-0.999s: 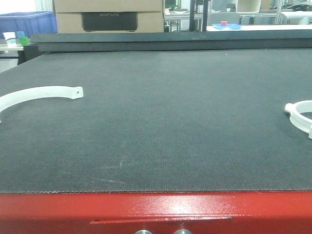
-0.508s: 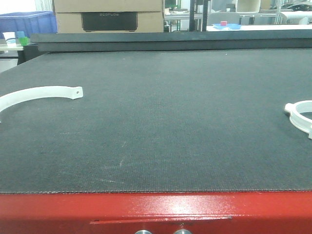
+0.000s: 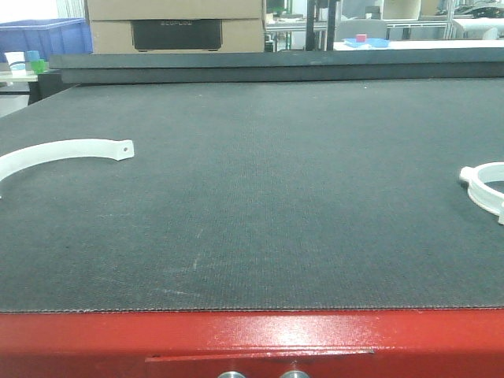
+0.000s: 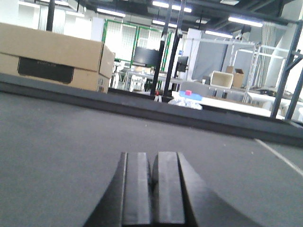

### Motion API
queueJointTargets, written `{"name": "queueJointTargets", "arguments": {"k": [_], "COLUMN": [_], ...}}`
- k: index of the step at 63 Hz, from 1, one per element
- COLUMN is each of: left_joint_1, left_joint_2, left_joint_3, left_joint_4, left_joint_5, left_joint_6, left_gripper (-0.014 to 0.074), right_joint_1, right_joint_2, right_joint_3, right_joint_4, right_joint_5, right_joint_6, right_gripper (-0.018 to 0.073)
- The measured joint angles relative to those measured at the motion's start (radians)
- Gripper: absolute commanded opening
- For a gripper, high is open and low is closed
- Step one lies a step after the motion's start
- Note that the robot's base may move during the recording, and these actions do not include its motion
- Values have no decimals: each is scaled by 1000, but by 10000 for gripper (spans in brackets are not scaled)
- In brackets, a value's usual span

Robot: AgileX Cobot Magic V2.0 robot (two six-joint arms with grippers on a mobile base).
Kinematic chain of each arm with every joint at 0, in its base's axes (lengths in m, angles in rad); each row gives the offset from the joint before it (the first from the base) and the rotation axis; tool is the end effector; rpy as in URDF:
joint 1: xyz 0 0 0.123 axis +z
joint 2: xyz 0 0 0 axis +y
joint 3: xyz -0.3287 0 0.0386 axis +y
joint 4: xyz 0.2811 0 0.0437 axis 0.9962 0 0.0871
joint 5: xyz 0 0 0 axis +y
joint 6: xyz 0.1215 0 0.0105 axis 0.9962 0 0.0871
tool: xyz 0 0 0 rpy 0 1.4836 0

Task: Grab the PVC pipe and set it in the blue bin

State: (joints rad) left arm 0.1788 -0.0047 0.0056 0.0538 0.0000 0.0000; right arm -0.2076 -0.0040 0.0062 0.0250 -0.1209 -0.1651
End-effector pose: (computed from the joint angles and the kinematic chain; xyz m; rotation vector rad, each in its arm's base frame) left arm 0.0726 0.0131 0.2139 -0.0929 1.4844 0.1882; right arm 0.0701 -0.0151 0.2282 0.0487 1.3701 -0.2940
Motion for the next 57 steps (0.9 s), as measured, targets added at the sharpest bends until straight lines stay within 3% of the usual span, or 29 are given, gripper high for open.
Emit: {"name": "queueJointTargets", "arguments": {"k": [13,20,26,36,45,57], "left_joint_1": [0,0,0,0,0,0], "left_joint_2": [0,0,0,0,0,21], "left_joint_3": [0,0,0,-34,-126,-252], "left_joint_4": [0,-20,-54,-61,8,55], "left_joint_5": [-22,-40,-42,-42,25,134], "left_joint_6": [0,0,0,0,0,0], "left_gripper": [-111,-111,-111,-111,-111,-111], "right_joint_1": [0,0,0,0,0,0], "right_joint_2": [0,0,0,0,57,224], "right_joint_3": [0,-3,-48,-182,-291,-458], "right_joint_4": [15,131,211,240,246,250], "right_joint_5": [-137,-149,-51,138,247,551], "right_joint_6": [0,9,16,20,20,20], "right_gripper": [-168,-168,-168,-168,-168,-168]}}
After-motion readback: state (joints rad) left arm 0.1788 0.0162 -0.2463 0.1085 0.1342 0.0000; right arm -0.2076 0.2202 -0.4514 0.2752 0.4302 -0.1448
